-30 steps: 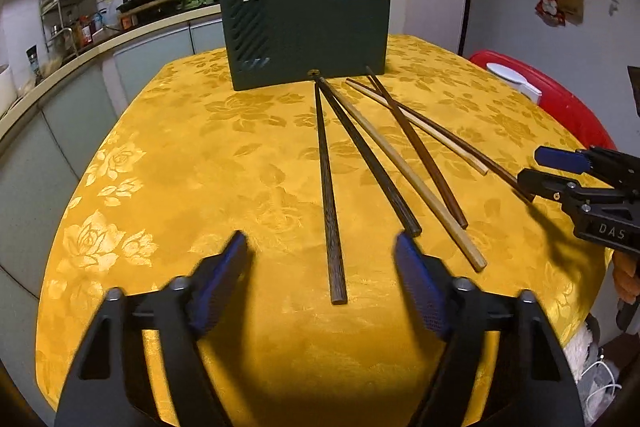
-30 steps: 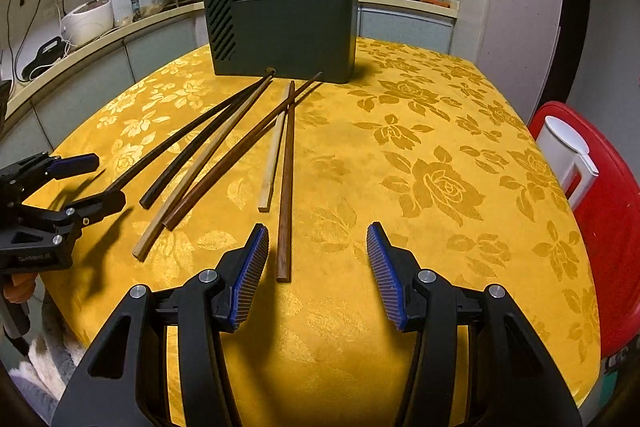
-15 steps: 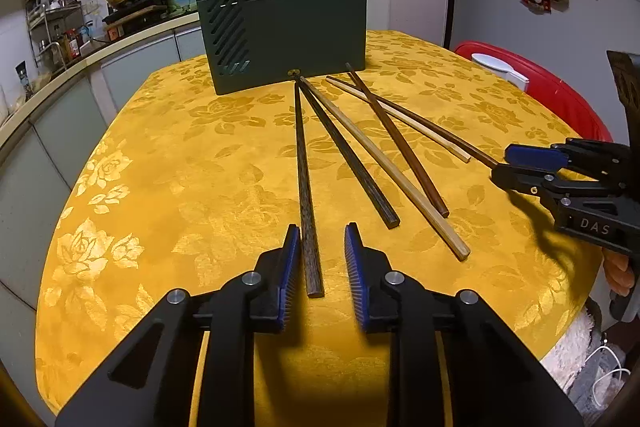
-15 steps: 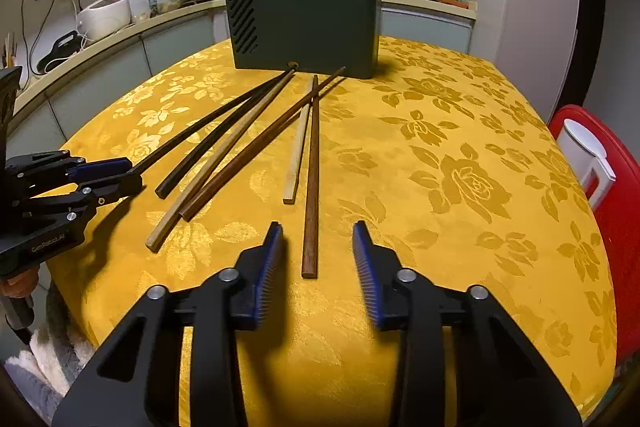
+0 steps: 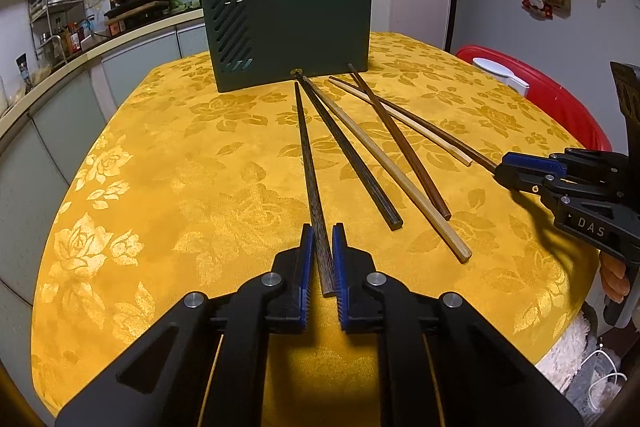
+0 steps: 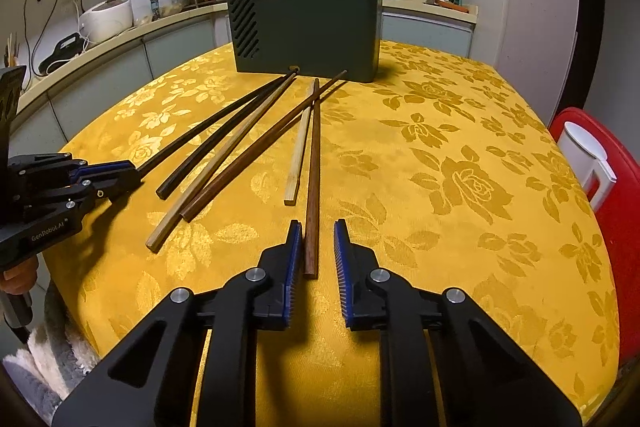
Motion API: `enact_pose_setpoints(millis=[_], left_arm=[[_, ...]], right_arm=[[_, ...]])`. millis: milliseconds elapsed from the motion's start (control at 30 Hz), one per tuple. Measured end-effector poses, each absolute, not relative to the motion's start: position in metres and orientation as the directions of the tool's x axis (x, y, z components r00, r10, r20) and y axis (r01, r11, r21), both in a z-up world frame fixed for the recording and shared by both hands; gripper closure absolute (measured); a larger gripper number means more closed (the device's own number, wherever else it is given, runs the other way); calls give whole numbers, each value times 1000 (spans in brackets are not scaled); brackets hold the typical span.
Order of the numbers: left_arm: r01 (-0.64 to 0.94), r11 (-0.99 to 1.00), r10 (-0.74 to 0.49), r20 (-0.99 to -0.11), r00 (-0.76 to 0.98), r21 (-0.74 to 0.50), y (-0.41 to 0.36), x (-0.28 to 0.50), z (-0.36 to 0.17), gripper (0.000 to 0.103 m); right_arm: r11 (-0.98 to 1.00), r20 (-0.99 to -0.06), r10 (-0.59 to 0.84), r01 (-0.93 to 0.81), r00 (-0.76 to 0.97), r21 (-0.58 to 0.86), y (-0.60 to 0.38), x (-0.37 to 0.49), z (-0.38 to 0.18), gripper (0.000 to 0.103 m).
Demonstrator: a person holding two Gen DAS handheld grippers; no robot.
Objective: Organize utensils
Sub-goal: 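Close the left tool on a dark chopstick while the right tool closes on a brown chopstick, then lift both held chopsticks and carry them above the green holder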
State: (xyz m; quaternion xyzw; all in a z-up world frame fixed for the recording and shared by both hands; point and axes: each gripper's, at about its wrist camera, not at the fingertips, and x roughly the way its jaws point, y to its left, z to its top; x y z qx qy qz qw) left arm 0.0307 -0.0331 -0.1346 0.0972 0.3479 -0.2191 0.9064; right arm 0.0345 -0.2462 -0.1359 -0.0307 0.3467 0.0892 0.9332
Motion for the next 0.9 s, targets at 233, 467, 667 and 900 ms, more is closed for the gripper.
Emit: enact_pose_setpoints(millis=[233,467,667,900], left_arm=[[458,889,-326,-677,660,18,-32,32,-134,94],[442,897,-315,-686,656,11,-28,34,-131,95],[429,903,-332,-639,694,-3,-20,29,-107,96],[416,909,-341,-581,739,-4,-11,25,-76,96]], right_arm=[[978,-670,154,-211,726,-3,-244,38,-134,95],[980,-687,166,-194,707,37,-251,37,-127,96],[979,-644,201,-170,738,111,-269,30,-103,96],[979,-575,203,-156,793,130,-279,19,-69,96]])
